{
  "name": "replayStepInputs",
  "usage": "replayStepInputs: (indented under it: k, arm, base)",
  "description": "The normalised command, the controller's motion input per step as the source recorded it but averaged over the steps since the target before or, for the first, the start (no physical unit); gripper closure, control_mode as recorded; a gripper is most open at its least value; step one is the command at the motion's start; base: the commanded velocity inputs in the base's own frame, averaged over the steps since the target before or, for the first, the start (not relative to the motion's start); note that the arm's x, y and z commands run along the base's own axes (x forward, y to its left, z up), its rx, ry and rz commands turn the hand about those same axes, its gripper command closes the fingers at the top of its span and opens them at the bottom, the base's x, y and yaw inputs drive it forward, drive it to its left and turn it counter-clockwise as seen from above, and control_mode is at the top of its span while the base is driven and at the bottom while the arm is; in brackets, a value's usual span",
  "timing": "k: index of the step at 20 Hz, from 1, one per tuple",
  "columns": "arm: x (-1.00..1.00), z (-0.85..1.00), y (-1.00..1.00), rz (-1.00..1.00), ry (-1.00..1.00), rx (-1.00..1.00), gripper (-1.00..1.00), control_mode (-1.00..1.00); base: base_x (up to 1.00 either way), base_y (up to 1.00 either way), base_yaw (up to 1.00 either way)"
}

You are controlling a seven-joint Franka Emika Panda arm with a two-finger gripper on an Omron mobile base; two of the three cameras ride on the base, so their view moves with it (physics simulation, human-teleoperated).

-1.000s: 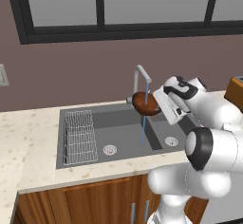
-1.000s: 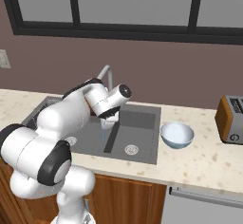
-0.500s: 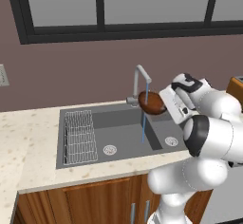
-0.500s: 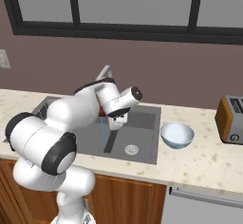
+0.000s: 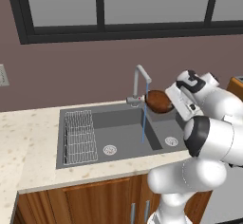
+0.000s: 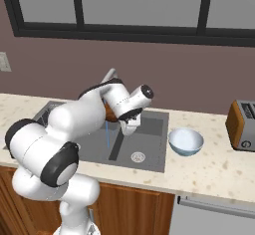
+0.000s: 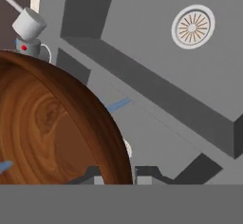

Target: Rinse each bowl for a few seconds and place them down in the sink or on the counter.

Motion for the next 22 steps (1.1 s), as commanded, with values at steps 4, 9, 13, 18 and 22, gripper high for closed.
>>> replayStepInputs:
  k: [4, 9, 13, 18, 22]
  arm:
    - [-0.03, 0.17, -0.37, -0.04, 0.08, -0.1, 1.0, -1.0]
    - [-0.13, 0.02, -0.43, -0.03, 0.06, -0.08, 1.0, -1.0]
    - [-0.2, 0.02, -0.47, -0.03, 0.01, -0.04, 1.0, -1.0]
    - [-0.19, 0.07, -0.34, -0.08, -0.02, 0.0, 1.0, -1.0]
    - [-0.24, 0.14, -0.26, -0.09, -0.03, 0.0, 1.0, -1.0]
  base:
    - [0.0, 0.0, 0.0]
    - [0.0, 0.0, 0.0]
    - [0.0, 0.0, 0.0]
    - [0.0, 0.0, 0.0]
    - [0.0, 0.0, 0.0]
